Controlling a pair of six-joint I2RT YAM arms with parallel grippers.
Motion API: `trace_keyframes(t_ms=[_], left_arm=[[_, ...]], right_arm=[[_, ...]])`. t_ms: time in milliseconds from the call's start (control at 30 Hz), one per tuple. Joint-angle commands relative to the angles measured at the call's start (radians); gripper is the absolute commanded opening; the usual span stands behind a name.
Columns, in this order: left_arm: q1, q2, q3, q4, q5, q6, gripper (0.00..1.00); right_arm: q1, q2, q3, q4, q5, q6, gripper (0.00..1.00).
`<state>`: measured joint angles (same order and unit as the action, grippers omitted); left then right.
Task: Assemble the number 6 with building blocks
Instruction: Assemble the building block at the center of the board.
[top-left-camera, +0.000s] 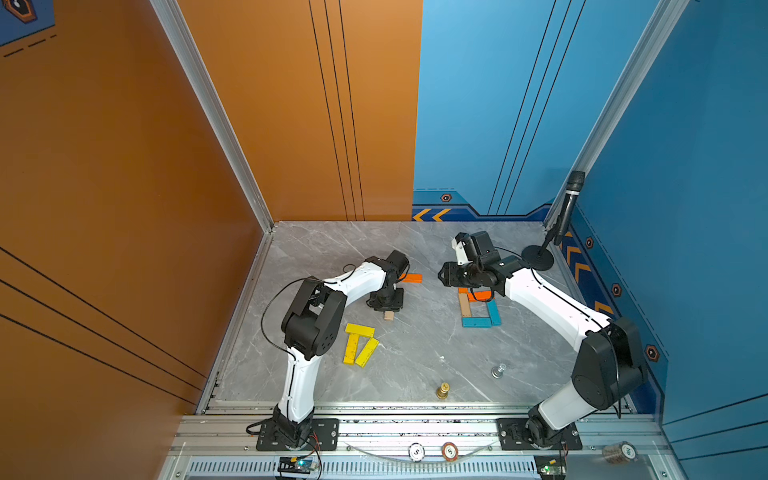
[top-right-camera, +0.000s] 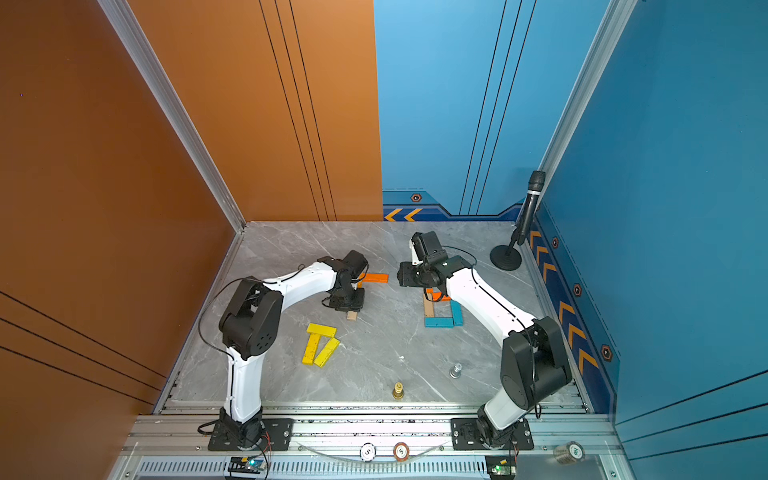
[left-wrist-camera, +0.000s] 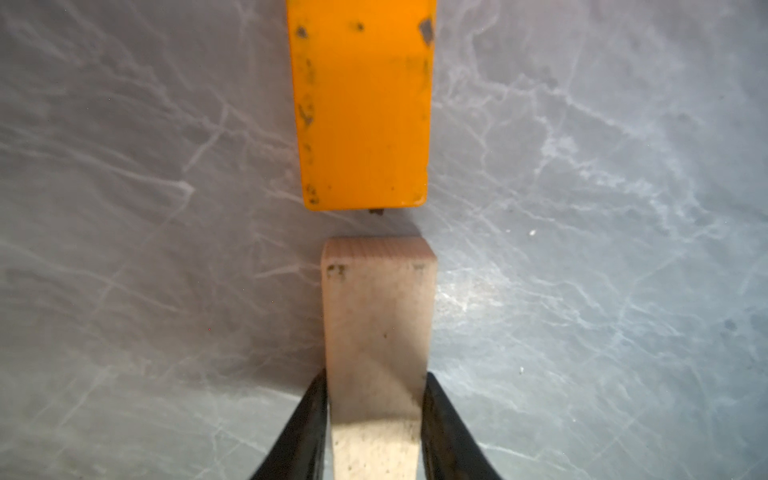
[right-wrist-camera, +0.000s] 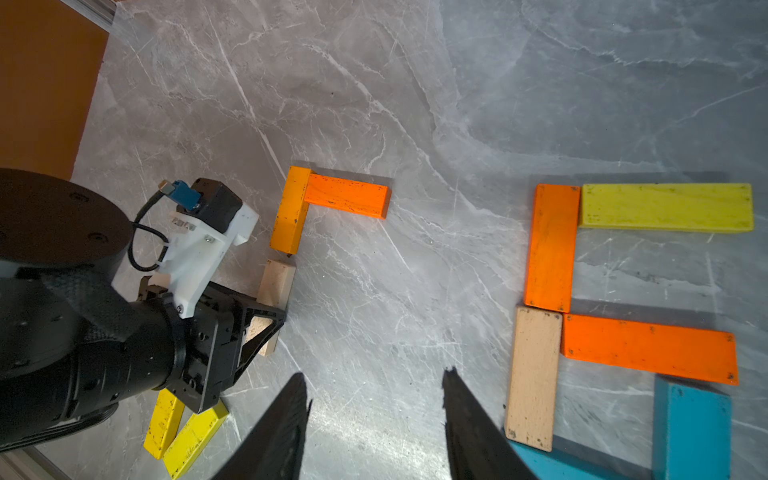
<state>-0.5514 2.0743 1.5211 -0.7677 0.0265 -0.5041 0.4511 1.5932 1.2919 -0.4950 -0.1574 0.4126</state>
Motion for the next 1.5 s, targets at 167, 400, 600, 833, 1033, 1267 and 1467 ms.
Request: trace_keyframes(t_ms=[167,400,600,833,1033,1267,1467], left_arm=[[0.036,-0.149,-0.018,-0.047,-0.019,0.022,0.6],[0.143,-0.336,-0.057,-0.046,0.088,0.064,0.72],[0.278,-0.426,-0.125,-0.054,0.166,0.087,0.93],[0.317,-0.491,-0.197,-0.004,0.182,0.107,0.95],[0.36,-0.53,-0.234,0.036,0.229,0.103,0.95],[0.404,-0.563,-0.255,0.07,0.276,0.079,0.95],[0.429,-0.568,-0.265,0.088,0.307,0.063,0.95]], right_arm=[[0.022,0.0,-0.007,-0.029,0.026,-0.028,0.54],[0.118,0.035,-0.055,0.023,0.109,-0.084,0.54],[0.259,0.113,-0.1,0.106,0.181,-0.13,0.54],[0.416,0.199,-0.153,0.254,0.268,-0.153,0.53],[0.465,0.256,-0.172,0.353,0.291,-0.146,0.5],[0.472,0.339,-0.135,0.357,0.266,-0.158,0.47],[0.472,0.374,-0.117,0.354,0.273,-0.154,0.44]])
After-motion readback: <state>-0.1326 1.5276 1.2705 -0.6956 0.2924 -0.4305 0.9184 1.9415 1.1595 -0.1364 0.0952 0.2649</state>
